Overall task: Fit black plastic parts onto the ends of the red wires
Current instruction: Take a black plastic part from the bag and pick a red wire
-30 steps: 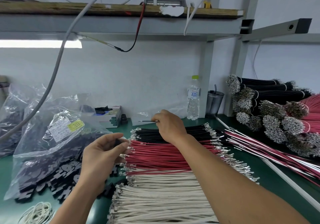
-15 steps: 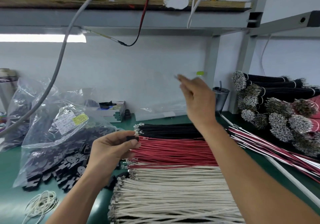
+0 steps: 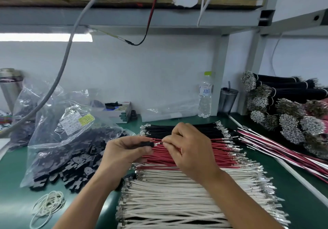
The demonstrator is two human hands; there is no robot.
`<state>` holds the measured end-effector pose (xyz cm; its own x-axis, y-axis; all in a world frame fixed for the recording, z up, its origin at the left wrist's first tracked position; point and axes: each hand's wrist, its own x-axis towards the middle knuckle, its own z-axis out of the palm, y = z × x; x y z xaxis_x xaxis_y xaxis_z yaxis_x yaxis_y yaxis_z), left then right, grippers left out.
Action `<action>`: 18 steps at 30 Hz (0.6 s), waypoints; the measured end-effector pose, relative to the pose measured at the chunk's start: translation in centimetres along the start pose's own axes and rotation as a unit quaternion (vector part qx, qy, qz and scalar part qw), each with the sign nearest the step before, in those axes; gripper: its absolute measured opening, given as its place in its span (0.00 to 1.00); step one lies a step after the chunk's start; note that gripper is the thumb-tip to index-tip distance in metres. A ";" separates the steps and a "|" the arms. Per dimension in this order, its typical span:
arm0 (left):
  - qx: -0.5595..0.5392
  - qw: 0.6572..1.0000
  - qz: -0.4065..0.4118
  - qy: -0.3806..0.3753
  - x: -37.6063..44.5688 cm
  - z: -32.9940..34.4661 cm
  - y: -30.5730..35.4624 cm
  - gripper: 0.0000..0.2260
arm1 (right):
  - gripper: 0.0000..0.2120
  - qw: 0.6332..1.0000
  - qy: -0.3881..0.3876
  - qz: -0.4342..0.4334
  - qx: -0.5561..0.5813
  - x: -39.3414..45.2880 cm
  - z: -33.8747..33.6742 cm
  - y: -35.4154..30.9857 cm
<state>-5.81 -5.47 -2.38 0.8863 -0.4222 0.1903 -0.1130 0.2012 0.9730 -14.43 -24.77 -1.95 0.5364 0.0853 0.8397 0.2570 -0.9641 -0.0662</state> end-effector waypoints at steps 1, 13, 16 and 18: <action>0.003 1.000 0.001 -0.003 -0.1 0.0 0.0 0.12 | 0.04 1.000 -0.006 0.000 0.007 -0.2 0.1 0.1; 0.006 1.000 -0.014 -0.020 -0.2 -0.3 -0.1 0.13 | 0.06 0.995 -0.009 0.067 0.072 -0.6 0.0 0.3; 0.012 1.000 -0.007 -0.022 -0.2 -0.2 -0.3 0.12 | 0.07 0.994 -0.025 0.065 0.088 -0.5 0.0 0.1; 0.019 0.999 0.001 -0.030 -0.4 -0.1 -0.3 0.12 | 0.06 0.994 -0.053 0.039 0.092 -0.7 0.3 -0.5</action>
<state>-6.06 -5.29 -2.76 0.8577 -0.4745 0.1980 -0.1320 0.1689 0.9768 -14.67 -24.25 -2.66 0.6399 0.0484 0.7669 0.3493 -0.9073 -0.2341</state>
